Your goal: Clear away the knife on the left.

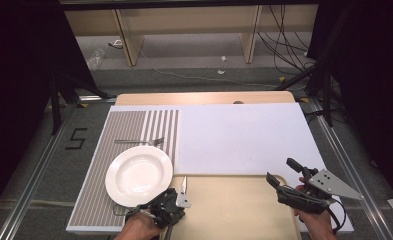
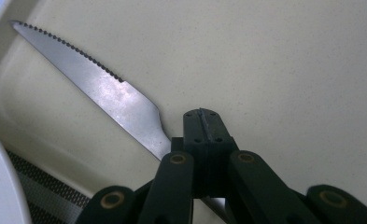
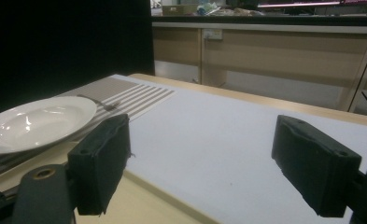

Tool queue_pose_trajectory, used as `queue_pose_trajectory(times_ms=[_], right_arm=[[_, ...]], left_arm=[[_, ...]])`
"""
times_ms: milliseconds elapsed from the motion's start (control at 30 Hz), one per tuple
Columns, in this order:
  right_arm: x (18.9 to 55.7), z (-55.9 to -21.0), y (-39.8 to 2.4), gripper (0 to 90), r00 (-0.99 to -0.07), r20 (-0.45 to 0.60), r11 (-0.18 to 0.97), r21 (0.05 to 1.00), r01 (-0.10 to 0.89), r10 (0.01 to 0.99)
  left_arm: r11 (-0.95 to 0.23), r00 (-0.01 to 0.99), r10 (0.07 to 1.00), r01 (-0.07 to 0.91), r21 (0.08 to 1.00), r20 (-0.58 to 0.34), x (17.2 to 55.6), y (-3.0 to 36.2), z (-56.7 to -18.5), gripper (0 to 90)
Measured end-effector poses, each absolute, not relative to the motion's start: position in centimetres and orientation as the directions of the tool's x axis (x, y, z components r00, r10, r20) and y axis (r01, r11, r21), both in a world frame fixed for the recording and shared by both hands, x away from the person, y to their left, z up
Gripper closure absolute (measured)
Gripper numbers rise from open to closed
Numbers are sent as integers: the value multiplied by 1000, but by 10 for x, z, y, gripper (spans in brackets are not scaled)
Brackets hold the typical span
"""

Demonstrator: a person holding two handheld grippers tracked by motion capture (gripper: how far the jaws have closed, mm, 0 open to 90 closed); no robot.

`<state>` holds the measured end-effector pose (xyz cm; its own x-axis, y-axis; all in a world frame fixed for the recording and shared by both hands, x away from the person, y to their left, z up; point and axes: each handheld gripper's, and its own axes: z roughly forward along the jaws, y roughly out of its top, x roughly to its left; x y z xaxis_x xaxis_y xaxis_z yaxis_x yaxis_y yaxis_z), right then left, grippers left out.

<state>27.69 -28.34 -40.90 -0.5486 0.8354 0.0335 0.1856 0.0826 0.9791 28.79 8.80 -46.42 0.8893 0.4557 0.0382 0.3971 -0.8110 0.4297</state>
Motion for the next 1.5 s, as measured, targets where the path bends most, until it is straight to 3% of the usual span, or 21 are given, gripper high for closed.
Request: queue_pose_trajectory(times_ms=[867,1000,1067,1100,1267,1500], right_arm=[[277,-410,-285,204,-545,41,77,978,191,838],[278,-410,-286,204,-545,42,74,979,189,837],[278,-410,-287,204,-544,43,73,979,191,838],[278,-411,-287,204,-544,45,72,979,190,838],[279,-411,-288,204,-543,44,71,979,189,838],[278,-411,-290,204,-537,45,68,980,188,843]], left_arm=[[-793,866,500,456,404,4,283,102,-462,889],[-749,856,517,471,466,-34,286,105,-453,772],[-720,847,530,478,503,-45,287,106,-447,671],[-702,841,539,484,522,-54,288,106,-444,671],[-648,808,587,509,567,-55,291,108,-438,389],[-515,763,642,504,694,-77,294,117,-424,233]])
